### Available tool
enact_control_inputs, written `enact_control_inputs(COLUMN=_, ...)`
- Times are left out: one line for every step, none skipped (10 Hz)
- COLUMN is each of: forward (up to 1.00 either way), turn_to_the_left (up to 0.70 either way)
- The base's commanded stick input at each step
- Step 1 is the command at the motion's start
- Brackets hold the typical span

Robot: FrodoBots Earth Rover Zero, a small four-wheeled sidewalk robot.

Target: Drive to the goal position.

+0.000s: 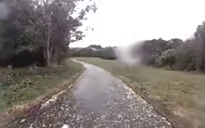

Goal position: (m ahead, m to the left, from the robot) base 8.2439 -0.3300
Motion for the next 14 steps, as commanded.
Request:
enact_control_inputs(forward=0.50, turn_to_the_left=0.00)
enact_control_inputs(forward=0.50, turn_to_the_left=0.00)
enact_control_inputs(forward=0.50, turn_to_the_left=0.00)
enact_control_inputs(forward=0.50, turn_to_the_left=0.00)
enact_control_inputs(forward=0.50, turn_to_the_left=0.00)
enact_control_inputs(forward=0.50, turn_to_the_left=0.00)
enact_control_inputs(forward=0.50, turn_to_the_left=0.00)
enact_control_inputs(forward=0.50, turn_to_the_left=0.00)
enact_control_inputs(forward=0.50, turn_to_the_left=0.00)
enact_control_inputs(forward=0.50, turn_to_the_left=0.00)
enact_control_inputs(forward=0.50, turn_to_the_left=0.00)
enact_control_inputs(forward=0.50, turn_to_the_left=0.00)
enact_control_inputs(forward=0.50, turn_to_the_left=0.00)
enact_control_inputs(forward=0.50, turn_to_the_left=0.00)
